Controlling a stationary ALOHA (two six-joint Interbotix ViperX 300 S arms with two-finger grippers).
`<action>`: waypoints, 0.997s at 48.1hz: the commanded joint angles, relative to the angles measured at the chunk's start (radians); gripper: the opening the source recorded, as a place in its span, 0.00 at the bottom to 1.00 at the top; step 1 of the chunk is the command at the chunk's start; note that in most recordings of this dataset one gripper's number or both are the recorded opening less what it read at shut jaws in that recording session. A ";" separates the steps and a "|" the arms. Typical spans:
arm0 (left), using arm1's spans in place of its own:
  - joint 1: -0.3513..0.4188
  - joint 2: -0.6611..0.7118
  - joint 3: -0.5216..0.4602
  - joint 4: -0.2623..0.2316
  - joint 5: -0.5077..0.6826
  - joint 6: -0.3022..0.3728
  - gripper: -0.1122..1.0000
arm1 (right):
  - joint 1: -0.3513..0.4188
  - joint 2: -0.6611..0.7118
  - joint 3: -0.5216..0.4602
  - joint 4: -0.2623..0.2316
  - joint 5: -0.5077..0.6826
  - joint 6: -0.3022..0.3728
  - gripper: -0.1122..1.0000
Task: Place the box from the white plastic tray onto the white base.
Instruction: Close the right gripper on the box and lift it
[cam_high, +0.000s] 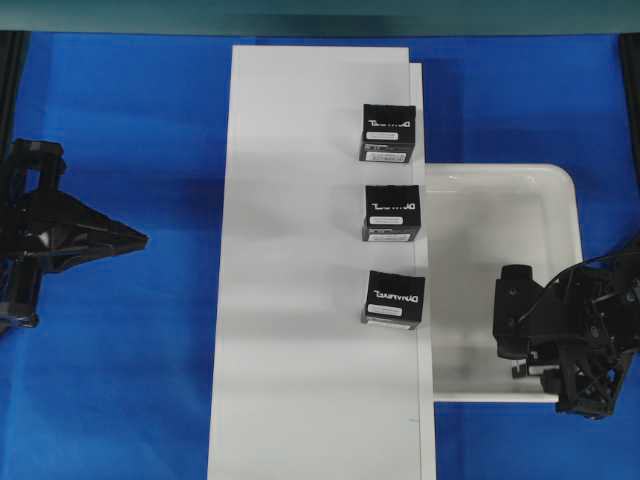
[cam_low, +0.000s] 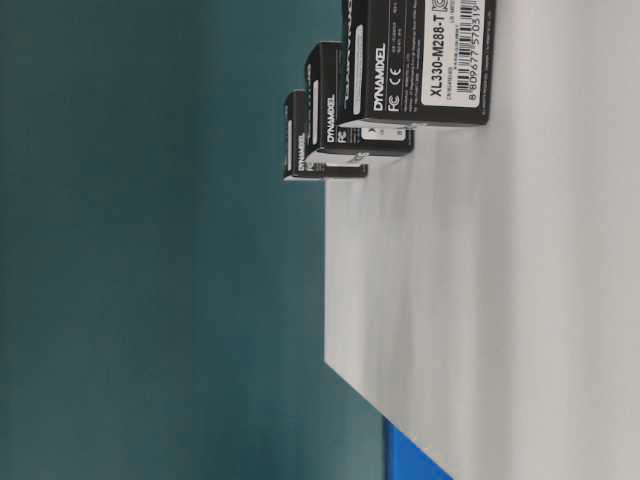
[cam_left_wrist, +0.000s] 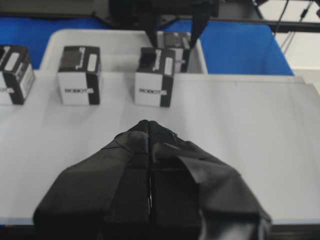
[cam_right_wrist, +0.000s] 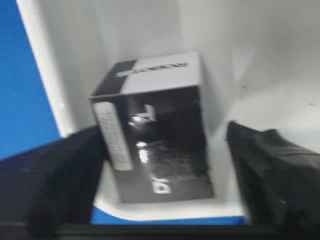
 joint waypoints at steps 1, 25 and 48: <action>0.002 0.006 -0.018 0.002 -0.005 0.000 0.04 | 0.000 0.008 -0.008 0.006 -0.003 0.002 0.75; 0.000 0.006 -0.018 0.002 -0.006 -0.002 0.04 | -0.008 -0.109 -0.242 0.032 0.304 0.005 0.64; -0.006 0.002 -0.020 0.002 -0.006 -0.003 0.04 | -0.046 -0.014 -0.603 0.029 0.499 0.005 0.64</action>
